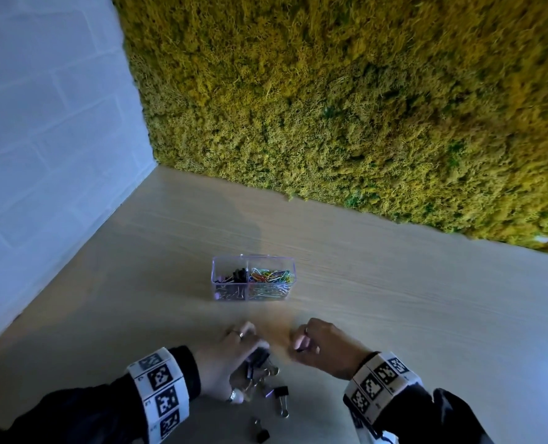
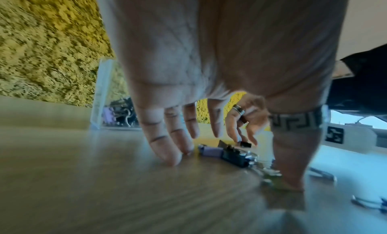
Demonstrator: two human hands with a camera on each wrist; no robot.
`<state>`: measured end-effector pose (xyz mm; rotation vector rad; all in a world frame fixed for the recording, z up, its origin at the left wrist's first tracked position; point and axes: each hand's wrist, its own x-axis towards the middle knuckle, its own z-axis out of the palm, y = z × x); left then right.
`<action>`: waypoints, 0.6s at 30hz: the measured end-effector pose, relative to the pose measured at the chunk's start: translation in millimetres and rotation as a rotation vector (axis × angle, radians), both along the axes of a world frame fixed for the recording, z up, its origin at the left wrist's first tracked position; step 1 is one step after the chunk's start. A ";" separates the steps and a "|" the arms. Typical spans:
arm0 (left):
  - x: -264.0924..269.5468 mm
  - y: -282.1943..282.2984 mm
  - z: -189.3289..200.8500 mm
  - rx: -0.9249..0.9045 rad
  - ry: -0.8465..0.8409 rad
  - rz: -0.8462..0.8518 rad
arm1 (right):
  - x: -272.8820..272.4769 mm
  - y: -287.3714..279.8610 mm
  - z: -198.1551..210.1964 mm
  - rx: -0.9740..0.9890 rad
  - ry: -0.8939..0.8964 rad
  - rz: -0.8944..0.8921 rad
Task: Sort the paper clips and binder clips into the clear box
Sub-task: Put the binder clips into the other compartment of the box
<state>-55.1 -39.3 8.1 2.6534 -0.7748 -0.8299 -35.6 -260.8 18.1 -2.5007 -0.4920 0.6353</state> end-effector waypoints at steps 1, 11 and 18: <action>2.2 0.5 0.5 -0.031 -0.006 0.001 | -5.1 2.3 1.6 -0.014 0.024 0.000; 6.0 -10.0 -5.0 0.034 -0.069 0.057 | -50.6 35.4 -20.5 -0.263 -0.062 0.209; 11.4 -4.9 -5.5 -0.034 -0.094 0.091 | -46.4 28.9 -26.2 -0.266 -0.013 0.136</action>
